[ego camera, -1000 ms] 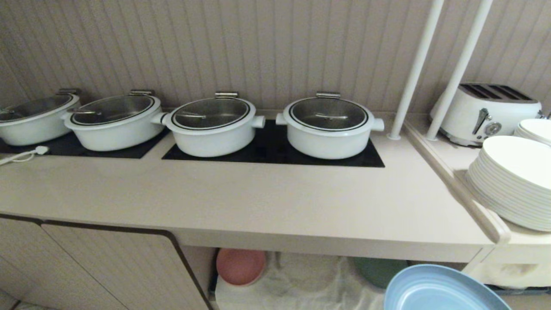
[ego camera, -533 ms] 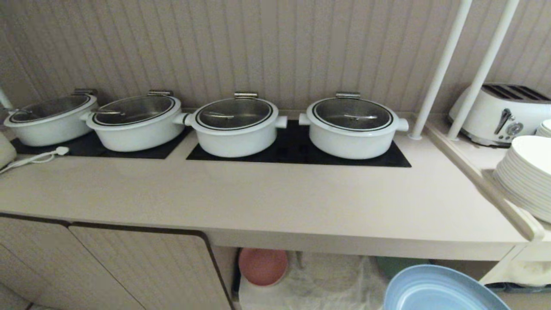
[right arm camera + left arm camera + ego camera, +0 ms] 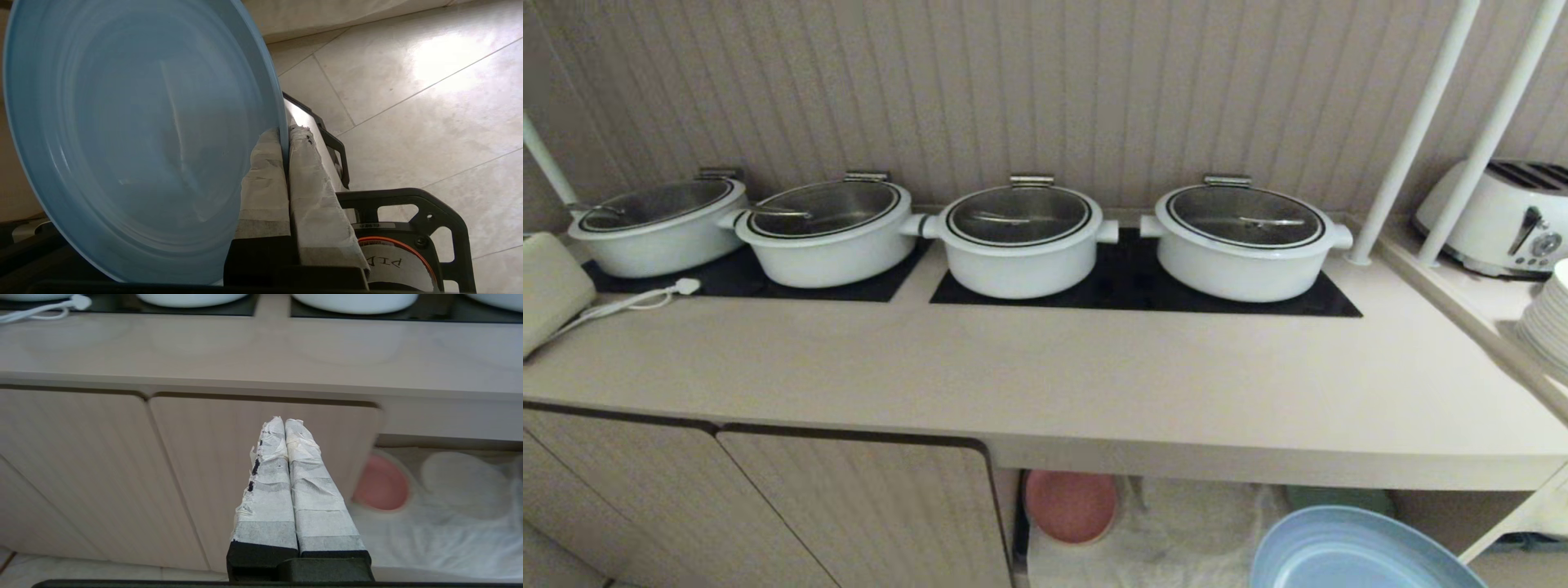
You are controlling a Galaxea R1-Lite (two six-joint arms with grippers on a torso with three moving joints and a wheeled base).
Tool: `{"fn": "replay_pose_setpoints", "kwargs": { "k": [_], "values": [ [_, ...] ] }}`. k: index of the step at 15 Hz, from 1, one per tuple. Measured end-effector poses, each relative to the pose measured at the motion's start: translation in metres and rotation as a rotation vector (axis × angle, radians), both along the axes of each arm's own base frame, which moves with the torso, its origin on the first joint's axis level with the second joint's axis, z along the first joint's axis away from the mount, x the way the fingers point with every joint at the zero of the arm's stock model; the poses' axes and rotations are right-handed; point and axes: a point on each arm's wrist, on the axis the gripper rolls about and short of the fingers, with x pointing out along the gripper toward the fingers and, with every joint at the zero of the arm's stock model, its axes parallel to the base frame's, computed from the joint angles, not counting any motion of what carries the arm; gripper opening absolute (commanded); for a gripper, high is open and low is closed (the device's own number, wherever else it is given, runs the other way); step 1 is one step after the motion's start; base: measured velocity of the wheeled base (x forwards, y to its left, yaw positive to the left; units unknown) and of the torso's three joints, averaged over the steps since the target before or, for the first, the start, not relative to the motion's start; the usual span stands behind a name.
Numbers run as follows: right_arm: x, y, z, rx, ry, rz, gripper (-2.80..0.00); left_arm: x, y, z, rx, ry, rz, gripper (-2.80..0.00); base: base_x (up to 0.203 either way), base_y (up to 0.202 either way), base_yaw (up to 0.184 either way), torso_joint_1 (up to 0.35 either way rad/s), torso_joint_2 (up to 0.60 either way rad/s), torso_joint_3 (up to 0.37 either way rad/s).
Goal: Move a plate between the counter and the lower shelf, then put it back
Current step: Put the plate
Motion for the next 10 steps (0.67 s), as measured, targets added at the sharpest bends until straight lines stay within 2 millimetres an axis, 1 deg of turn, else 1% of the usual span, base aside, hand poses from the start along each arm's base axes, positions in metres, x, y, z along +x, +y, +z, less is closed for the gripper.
{"fn": "replay_pose_setpoints", "kwargs": {
  "k": [8,10],
  "values": [
    [-0.0003,0.0,-0.0008,0.0,0.003,0.0,-2.8,0.0,0.0,0.0,0.001,0.0,0.0,-2.8,0.0,0.195,0.0,0.002,0.0,0.003],
    [-0.0003,0.0,-0.0009,0.0,0.004,0.001,-2.8,0.0,0.0,0.0,0.001,0.0,-0.001,-2.8,0.0,0.112,0.003,0.002,0.0,0.0]
  ]
}}
